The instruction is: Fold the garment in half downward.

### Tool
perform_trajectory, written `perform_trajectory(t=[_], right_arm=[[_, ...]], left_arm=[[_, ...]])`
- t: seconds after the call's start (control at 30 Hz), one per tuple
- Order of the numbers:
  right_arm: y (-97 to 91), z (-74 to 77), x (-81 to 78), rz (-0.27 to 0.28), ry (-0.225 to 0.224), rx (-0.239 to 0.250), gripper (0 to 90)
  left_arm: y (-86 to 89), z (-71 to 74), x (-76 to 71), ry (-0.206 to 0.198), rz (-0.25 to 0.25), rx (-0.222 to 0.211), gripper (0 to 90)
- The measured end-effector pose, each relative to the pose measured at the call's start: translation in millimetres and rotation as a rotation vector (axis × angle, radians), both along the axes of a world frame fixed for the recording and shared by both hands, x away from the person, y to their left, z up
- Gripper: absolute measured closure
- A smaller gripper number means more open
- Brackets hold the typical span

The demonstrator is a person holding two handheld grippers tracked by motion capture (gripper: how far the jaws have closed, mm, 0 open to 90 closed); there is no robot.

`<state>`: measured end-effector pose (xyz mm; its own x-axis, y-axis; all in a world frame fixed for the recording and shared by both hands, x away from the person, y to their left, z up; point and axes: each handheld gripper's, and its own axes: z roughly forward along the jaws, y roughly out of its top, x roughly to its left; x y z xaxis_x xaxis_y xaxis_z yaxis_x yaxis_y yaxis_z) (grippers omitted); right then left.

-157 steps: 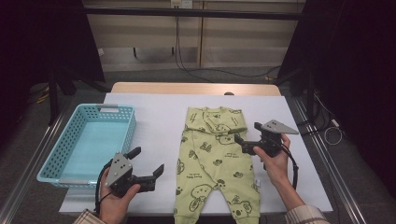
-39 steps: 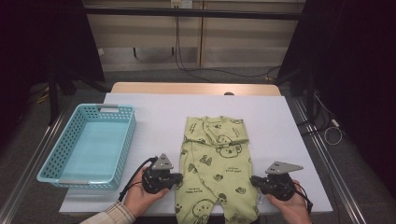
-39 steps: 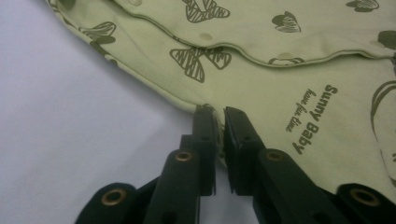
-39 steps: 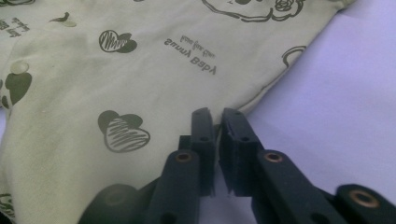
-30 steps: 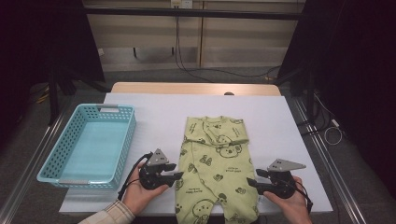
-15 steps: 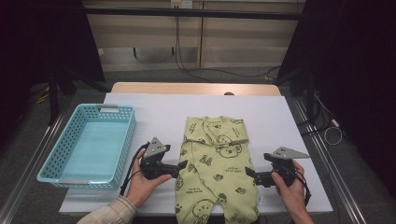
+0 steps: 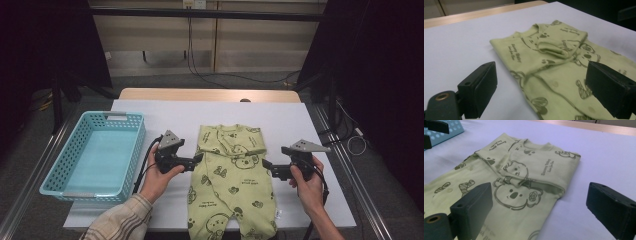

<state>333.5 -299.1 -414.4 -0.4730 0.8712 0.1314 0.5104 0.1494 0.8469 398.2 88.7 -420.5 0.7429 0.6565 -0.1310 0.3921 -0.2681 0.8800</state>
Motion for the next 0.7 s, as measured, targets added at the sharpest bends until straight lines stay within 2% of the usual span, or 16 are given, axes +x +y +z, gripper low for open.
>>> perform_trajectory(t=[0.1,0.13,0.17,0.2,0.23,0.27,0.3,0.33,0.4,0.5,0.6,0.63,0.67,0.7], right_arm=[[-0.2,3.1,7.7,0.004,0.024,-0.013,6.8],[-0.6,3.6,10.3,0.002,0.02,-0.017,6.8],[-0.7,4.6,12.7,0.003,0.024,-0.013,6.8],[-1.2,5.6,15.3,0.001,0.031,-0.005,6.8],[-2.5,6.3,19.0,0.009,0.033,0.004,6.9],[-3.9,7.5,22.8,0.021,0.054,0.018,7.0],[-6.0,9.0,26.7,0.033,0.069,0.024,6.7],[-7.7,10.5,29.8,0.024,0.066,0.026,6.5],[-9.9,13.6,36.3,0.024,0.067,0.031,7.6],[-10.9,14.2,47.3,0.032,0.084,0.041,8.2],[-8.3,10.7,60.3,0.031,0.092,0.01,8.2],[-7.9,9.1,65.3,0.032,0.099,0.004,8.2],[-7.4,8.3,69.7,0.035,0.118,0.014,8.2],[-8.1,7.5,74.9,0.044,0.125,0.021,7.9]], left_arm=[[-3.7,2.3,9.1,0.026,0.004,-0.001,8.8],[-5.3,2.7,11.5,0.03,0.003,-0.005,8.8],[-5.3,2.7,11.5,0.03,0.003,-0.005,8.8],[-7.9,3.8,16.0,0.028,0.001,0.014,8.8],[-8.5,4.1,18.5,0.03,-0.005,0.003,8.8],[-9.0,4.2,20.5,0.03,-0.004,-0.018,8.7],[-8.6,5.3,22.1,0.029,0.002,-0.021,8.0],[-9.4,6.2,24.0,0.033,0.005,-0.029,6.7],[-10.7,8.2,27.8,0.026,0.007,-0.019,6.5],[-10.3,9.2,35.6,0.018,0.013,-0.026,5.9],[-10.3,7.5,45.4,0.03,0.023,-0.034,5.0],[-8.6,7.3,49.4,0.03,0.011,-0.004,5.1],[-11.7,6.1,51.2,0.036,0.041,-0.035,5.2],[-12.8,5.6,54.0,0.038,0.042,-0.035,5.0]])
